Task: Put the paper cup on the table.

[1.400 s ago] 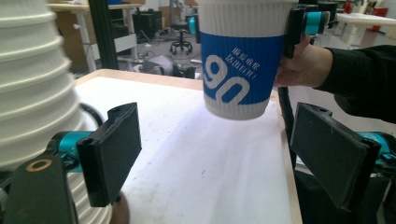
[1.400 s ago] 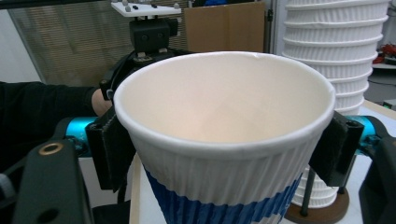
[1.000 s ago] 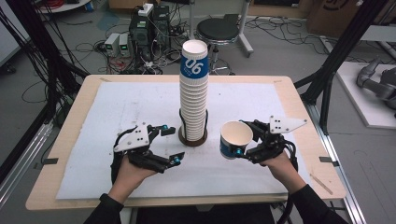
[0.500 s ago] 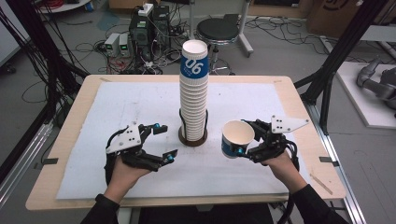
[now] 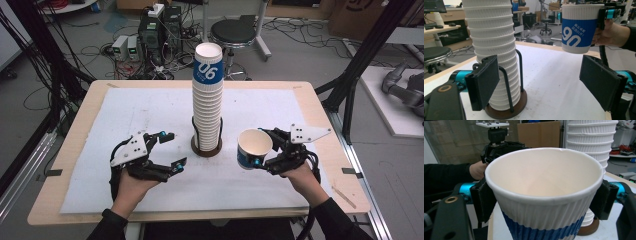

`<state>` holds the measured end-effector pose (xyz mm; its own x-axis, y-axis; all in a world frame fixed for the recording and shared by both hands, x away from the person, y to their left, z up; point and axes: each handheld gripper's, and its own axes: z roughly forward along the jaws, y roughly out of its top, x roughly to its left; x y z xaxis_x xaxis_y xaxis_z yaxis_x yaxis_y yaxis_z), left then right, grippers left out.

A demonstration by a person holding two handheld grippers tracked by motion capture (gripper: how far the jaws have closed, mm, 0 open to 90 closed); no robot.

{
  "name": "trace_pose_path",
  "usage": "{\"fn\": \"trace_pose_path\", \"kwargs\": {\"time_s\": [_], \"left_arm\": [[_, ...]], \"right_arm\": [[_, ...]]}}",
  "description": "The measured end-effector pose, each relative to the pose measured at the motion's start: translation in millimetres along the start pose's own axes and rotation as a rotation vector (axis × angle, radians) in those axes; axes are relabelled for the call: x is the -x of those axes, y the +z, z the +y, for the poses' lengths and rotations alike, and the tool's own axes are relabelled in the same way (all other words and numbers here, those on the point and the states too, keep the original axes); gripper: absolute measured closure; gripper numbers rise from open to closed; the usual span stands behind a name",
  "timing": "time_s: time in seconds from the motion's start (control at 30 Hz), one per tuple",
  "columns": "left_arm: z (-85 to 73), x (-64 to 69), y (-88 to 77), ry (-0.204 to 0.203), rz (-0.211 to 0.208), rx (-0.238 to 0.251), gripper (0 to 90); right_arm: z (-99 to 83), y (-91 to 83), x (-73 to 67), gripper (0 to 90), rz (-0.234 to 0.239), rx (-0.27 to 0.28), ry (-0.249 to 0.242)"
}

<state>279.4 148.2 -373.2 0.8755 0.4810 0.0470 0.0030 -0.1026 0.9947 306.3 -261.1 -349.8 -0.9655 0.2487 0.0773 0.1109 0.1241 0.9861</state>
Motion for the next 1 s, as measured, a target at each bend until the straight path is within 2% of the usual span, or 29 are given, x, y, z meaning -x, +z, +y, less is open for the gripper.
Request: {"fn": "trace_pose_path", "kwargs": {"time_s": [0.3,0.7,1.0], "left_arm": [[-2.9,-1.4,-0.7,-0.008,0.016,-0.010,16.3],[-6.5,-3.4,-1.7,-0.017,0.019,-0.026,16.3],[-7.9,-2.2,-1.1,-0.018,0.015,-0.036,16.3]], "right_arm": [[0.2,0.1,0.8,21.3,-0.010,-0.001,-0.001],[0.5,-3.4,5.3,21.4,-0.047,-0.002,0.005],[2.0,-12.0,17.5,21.3,-0.112,0.011,-0.002]]}}
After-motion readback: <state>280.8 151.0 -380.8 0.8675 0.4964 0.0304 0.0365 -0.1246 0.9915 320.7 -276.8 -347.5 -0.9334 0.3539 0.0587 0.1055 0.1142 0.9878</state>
